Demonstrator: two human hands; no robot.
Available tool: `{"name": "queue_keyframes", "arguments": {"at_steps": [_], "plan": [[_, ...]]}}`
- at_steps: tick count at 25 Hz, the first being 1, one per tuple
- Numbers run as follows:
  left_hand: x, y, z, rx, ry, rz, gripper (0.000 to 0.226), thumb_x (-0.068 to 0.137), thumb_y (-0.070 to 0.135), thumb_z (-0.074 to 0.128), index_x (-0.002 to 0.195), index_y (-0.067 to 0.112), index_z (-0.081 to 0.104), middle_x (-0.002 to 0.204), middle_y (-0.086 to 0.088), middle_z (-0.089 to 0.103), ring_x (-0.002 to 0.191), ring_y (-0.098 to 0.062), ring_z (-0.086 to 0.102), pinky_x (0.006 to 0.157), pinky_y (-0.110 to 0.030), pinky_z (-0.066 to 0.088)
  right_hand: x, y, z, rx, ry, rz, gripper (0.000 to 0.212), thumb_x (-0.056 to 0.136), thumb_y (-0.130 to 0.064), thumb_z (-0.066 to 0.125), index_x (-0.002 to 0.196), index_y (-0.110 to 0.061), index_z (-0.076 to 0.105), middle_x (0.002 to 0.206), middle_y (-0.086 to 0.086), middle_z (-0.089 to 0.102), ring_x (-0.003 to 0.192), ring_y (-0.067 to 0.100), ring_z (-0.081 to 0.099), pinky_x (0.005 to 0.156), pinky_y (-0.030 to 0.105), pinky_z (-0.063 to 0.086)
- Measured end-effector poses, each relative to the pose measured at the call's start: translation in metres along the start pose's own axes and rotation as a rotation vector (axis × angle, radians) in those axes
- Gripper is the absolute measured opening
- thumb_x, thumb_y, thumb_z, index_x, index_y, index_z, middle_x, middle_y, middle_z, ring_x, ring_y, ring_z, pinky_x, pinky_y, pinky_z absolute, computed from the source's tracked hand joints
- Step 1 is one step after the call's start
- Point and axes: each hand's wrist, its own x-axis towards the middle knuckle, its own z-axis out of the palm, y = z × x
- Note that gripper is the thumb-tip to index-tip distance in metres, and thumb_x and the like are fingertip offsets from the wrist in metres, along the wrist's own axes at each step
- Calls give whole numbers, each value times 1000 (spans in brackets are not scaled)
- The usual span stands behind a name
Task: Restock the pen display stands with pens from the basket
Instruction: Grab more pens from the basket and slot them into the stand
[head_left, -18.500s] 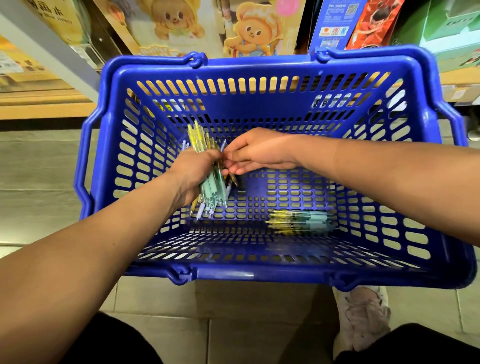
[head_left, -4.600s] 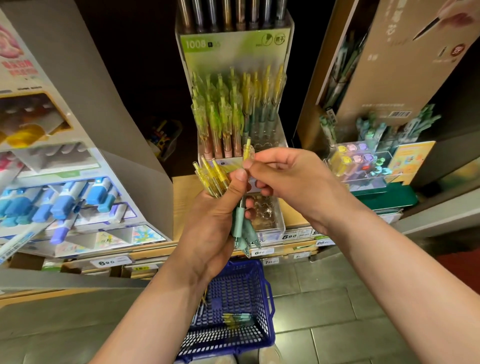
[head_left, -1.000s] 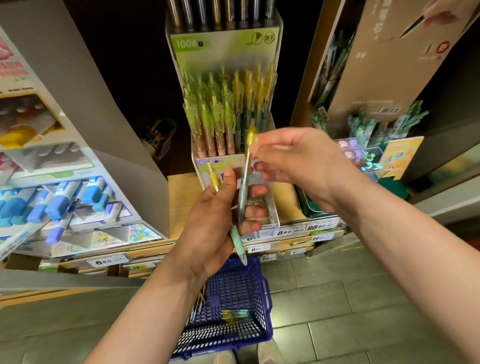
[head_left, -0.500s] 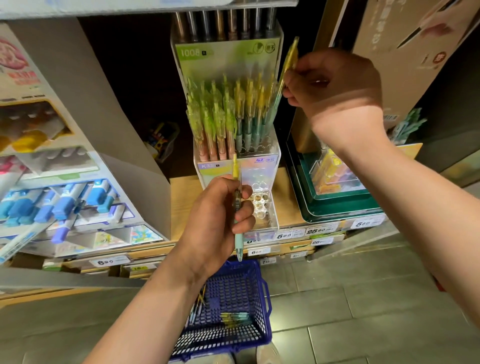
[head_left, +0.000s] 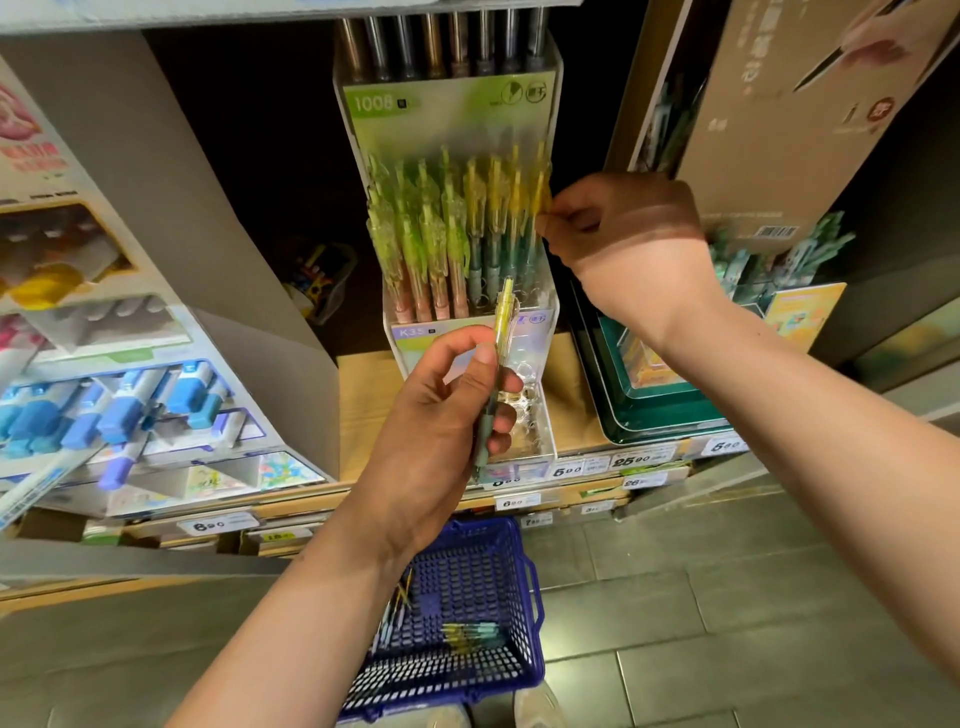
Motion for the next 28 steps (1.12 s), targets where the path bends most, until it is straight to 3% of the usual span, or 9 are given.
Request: {"name": "queue_keyframes", "arguments": {"at_steps": [5, 8, 11, 13, 15, 20, 23, 28], "plan": [[1, 0, 0, -111, 7, -34, 17, 98, 14, 55, 114, 12, 61, 87, -8, 63, 61, -16, 49, 51, -24, 38, -1, 5, 3, -110, -90, 17, 31, 101, -37, 55, 100, -17, 79, 96, 4, 77, 90, 25, 70, 85, 32, 54], [1, -1, 3, -110, 3, -2, 12, 97, 15, 56, 105, 8, 62, 88, -8, 65, 61, -17, 49, 51, -23, 40, -16, 5, 1, -187, -143, 5, 32, 99, -44, 55, 102, -22, 77, 97, 2, 76, 91, 24, 68, 79, 28, 51], [1, -3, 6, -76, 3, 43, 18, 97, 21, 57, 106, 6, 62, 92, -5, 68, 64, -14, 53, 55, -22, 42, -43, -1, 3, 273, -286, 165, 32, 91, -52, 65, 86, -24, 77, 79, -2, 75, 80, 15, 70, 81, 31, 57], [0, -3, 7, -52, -14, 58, 21, 99, 22, 55, 111, 5, 62, 92, -3, 68, 66, -12, 54, 58, -22, 44, -54, -3, 8, 513, -416, 212, 25, 89, -42, 73, 83, -19, 78, 75, 1, 75, 75, 15, 70, 89, 41, 58], [0, -3, 7, -37, -6, 55, 23, 100, 23, 55, 113, 6, 62, 92, -2, 69, 67, -12, 56, 58, -22, 46, -57, -2, 12, 623, -450, 219, 19, 89, -32, 76, 84, -13, 77, 73, 4, 73, 71, 13, 66, 91, 42, 58], [-1, -3, 0, -65, 101, -5, 20, 101, 32, 56, 103, 15, 65, 88, -5, 69, 66, -14, 60, 61, -24, 50, -37, -13, 1, 846, -157, 308, 7, 85, -18, 80, 84, -12, 75, 71, 5, 76, 68, 16, 70, 75, 36, 64], [-5, -5, -6, -36, 122, 2, 20, 105, 29, 51, 105, 14, 64, 86, -6, 68, 66, -17, 59, 60, -25, 50, -15, -17, -14, 860, 20, 192, 3, 88, -12, 77, 87, -14, 74, 69, -1, 75, 69, 14, 74, 69, 27, 62], [-11, -7, -14, 10, 118, -26, 23, 106, 28, 45, 100, 16, 64, 87, -6, 65, 69, -17, 58, 64, -28, 48, -1, -26, -8, 689, 42, 58, 5, 92, -8, 71, 91, -12, 71, 76, -1, 72, 74, 17, 74, 73, 26, 62]]}}
